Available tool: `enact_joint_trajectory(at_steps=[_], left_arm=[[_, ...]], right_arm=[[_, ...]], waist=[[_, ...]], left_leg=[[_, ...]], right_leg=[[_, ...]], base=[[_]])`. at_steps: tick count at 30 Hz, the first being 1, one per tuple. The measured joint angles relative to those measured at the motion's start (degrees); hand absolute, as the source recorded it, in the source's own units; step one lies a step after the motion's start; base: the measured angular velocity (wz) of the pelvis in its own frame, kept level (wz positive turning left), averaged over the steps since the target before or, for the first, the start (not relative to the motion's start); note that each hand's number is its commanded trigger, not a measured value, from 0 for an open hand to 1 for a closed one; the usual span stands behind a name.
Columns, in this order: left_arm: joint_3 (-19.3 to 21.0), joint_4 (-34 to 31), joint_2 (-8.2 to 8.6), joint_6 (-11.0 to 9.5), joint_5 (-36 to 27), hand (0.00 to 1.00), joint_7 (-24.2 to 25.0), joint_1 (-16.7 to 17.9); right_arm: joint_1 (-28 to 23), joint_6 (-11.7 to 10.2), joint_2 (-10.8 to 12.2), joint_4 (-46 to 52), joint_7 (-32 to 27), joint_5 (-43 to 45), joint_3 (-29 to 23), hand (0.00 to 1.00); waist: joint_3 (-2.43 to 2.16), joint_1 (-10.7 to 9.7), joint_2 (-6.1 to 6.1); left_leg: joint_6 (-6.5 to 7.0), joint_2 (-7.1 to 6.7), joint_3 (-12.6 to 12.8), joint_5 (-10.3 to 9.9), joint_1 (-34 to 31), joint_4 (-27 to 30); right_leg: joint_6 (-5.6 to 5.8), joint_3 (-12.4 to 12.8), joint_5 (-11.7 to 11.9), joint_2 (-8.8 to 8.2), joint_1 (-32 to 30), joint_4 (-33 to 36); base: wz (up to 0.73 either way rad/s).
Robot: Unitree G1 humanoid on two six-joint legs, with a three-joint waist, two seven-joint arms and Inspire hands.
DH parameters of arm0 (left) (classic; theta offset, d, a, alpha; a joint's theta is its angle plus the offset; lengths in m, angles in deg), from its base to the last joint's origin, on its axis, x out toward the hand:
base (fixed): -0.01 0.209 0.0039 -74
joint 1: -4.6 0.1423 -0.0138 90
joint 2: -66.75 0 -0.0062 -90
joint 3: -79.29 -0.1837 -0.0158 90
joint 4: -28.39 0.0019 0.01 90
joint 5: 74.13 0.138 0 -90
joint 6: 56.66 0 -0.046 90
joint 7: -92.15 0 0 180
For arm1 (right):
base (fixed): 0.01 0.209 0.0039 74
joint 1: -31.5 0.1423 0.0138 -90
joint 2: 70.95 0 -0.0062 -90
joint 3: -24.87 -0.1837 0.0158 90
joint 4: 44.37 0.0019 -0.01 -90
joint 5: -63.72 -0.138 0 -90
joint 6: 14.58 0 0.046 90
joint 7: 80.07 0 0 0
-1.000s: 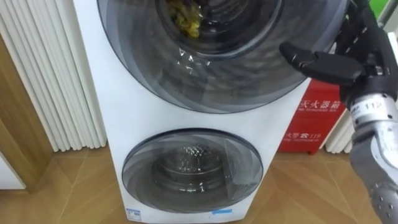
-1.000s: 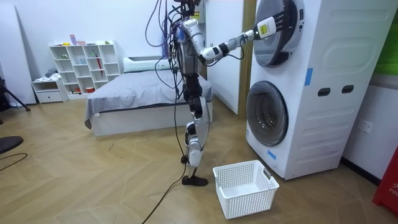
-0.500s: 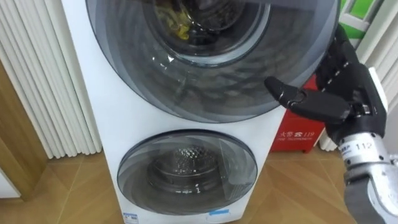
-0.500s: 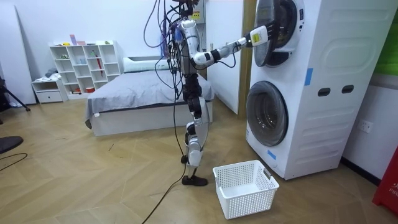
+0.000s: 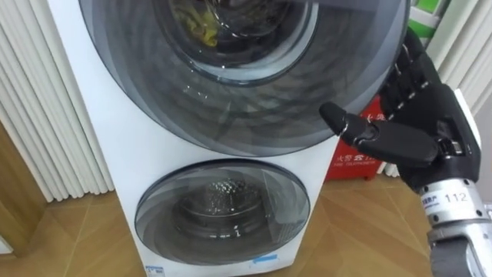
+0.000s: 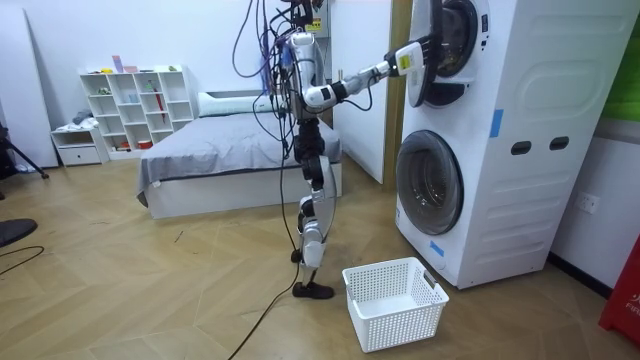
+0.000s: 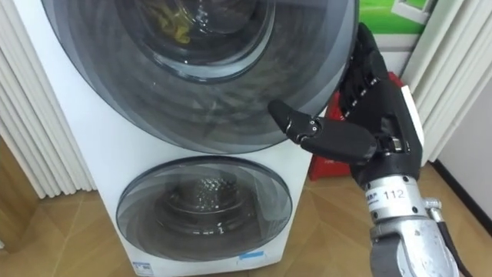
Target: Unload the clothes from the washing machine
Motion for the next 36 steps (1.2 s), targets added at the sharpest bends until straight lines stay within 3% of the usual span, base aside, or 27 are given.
enact_joint_trajectory(at_steps=[6, 10, 20, 25, 31, 36], left_arm=[[0.6, -0.1, -0.3, -1.2, 0.0, 0.0, 0.2, -0.1], [1.1, -0.1, -0.54, -1.5, 0.0, 0.0, 0.2, -0.1], [1.1, 0.6, -0.95, -1.5, -0.1, 0.0, 0.2, 0.1], [1.4, 1.7, -1.2, -3.0, 0.0, 0.0, 0.4, 0.1], [2.3, 2.1, -1.18, -4.7, -0.1, 0.0, 0.4, 0.1], [3.3, 2.0, -1.19, -4.9, 0.0, 0.0, 0.4, 0.1]], right_arm=[[0.0, 1.0, 0.0, 1.6, 0.0, -0.1, -1.1, 0.0], [0.0, 2.4, -0.9, 4.1, 0.0, 0.1, -1.7, 0.0], [0.1, 3.1, -1.8, 6.8, 3.0, 0.5, -2.2, 0.0], [0.3, 3.1, -4.3, 9.9, 4.5, 0.3, -2.9, 0.0], [0.9, 2.5, -4.7, 13.5, 5.6, 0.5, -4.0, 0.0], [3.9, 1.8, -5.5, 13.6, 6.5, 0.8, -4.1, 0.0]], waist=[[0.33, 0.0, -1.52], [0.02, -0.1, -2.32], [0.03, -1.4, -2.31], [0.04, -2.5, -2.27], [0.04, -2.7, -2.28], [0.01, -2.7, -2.5]], left_leg=[[-0.02, 0.1, 0.5, 0.0, -0.2, 0.0], [-0.12, 0.25, 1.1, -0.1, -0.2, 0.0], [-0.2, 0.51, 1.7, -0.1, -0.2, 0.1], [-0.28, 0.53, 1.6, -0.2, -0.3, 0.0], [-0.28, 0.54, 1.6, -0.2, -0.2, 0.0], [-0.28, 0.54, 1.6, -0.2, -0.1, 0.0]], right_leg=[[-0.03, 0.3, 0.0, 0.06, -0.6, 0.5], [-0.14, 0.4, 0.1, 0.12, -1.4, 0.7], [-0.24, 0.4, 0.1, 0.33, -1.4, 0.8], [-0.24, 0.4, 0.1, 0.42, -1.5, 0.8], [-0.24, 0.5, 0.1, 0.44, -1.4, 0.8], [-0.25, 0.5, 0.1, 0.44, -1.3, 0.7]], base=[[-0.04], [-0.08], [-0.04], [0.0], [0.0], [0.0]])
